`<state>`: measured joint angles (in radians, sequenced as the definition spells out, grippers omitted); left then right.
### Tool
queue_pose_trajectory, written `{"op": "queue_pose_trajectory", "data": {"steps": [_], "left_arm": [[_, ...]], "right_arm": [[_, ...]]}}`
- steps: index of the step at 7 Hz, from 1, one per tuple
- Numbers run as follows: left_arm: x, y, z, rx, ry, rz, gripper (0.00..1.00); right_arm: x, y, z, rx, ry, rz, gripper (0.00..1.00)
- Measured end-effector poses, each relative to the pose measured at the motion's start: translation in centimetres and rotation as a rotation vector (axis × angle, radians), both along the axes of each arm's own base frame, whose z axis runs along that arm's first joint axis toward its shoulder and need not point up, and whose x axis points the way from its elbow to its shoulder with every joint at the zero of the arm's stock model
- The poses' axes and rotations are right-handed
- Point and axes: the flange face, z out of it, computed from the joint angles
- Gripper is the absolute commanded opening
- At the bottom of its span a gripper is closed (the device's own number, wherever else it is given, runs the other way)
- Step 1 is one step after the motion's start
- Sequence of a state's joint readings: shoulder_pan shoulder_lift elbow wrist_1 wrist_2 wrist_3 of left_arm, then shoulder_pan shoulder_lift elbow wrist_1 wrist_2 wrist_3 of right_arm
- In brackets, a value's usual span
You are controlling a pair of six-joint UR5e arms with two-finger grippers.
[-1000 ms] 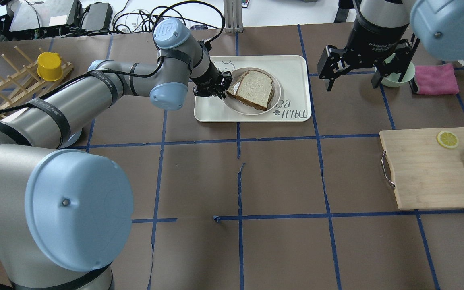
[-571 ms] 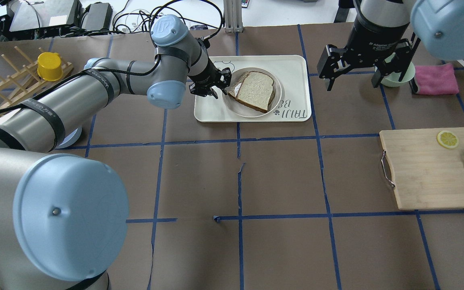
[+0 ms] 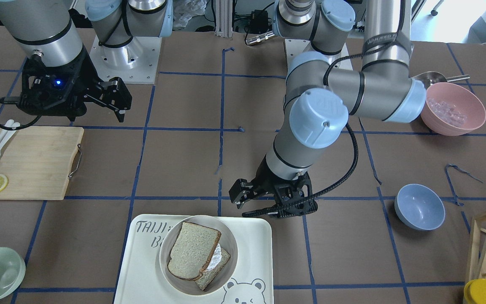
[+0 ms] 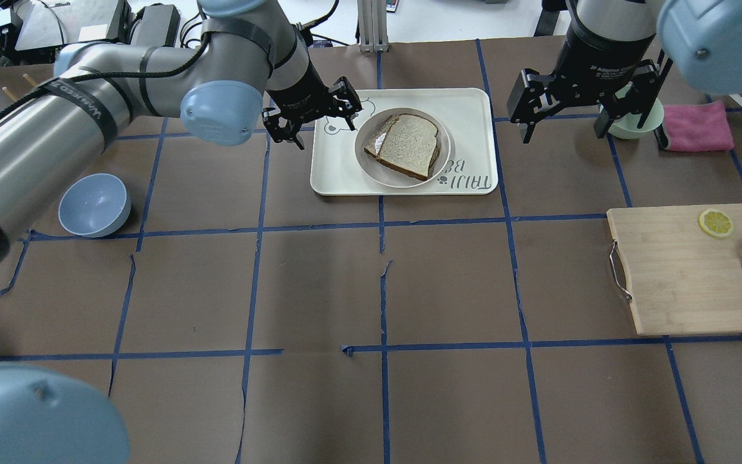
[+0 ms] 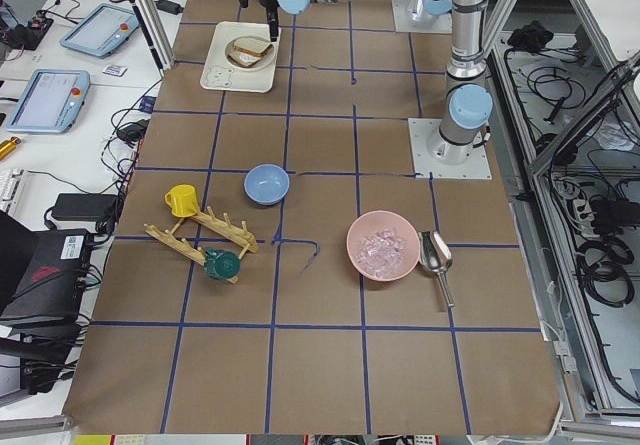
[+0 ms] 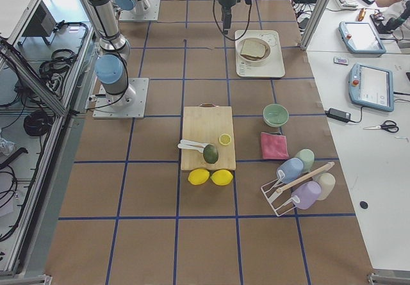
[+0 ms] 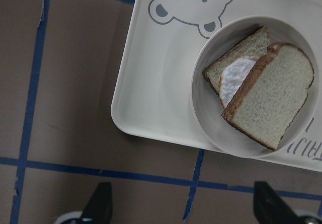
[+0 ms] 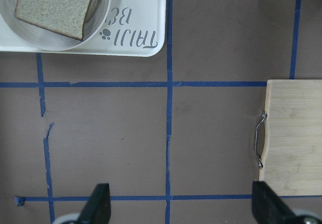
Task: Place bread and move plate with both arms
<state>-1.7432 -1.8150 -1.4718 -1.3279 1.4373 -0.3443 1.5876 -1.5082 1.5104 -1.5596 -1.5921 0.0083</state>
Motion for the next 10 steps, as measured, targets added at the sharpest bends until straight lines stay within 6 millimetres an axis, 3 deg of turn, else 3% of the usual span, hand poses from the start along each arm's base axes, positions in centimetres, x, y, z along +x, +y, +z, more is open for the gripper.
{"op": "queue_pose_trajectory", "data": {"steps": [2,3,6,10], "left_arm": [[1.0,5.3,6.2,-0.003,-0.020,-0.014,1.00],[1.7,7.2,7.7,0.011,-0.058,-0.024,1.00],[3.3,9.5,9.2,0.011,-0.169,-0.164,1.00],[3.8,9.9,9.5,0.007,-0.192,-0.189,1.00]], "right_arm": [[0.0,0.2,0.3,-0.007,-0.001,-0.006,1.00],[0.1,0.3,0.5,-0.009,-0.002,-0.006,1.00],[0.0,0.5,0.6,-0.010,0.000,0.001,1.00],[-0.1,0.4,0.5,-0.008,0.000,0.005,1.00]]}}
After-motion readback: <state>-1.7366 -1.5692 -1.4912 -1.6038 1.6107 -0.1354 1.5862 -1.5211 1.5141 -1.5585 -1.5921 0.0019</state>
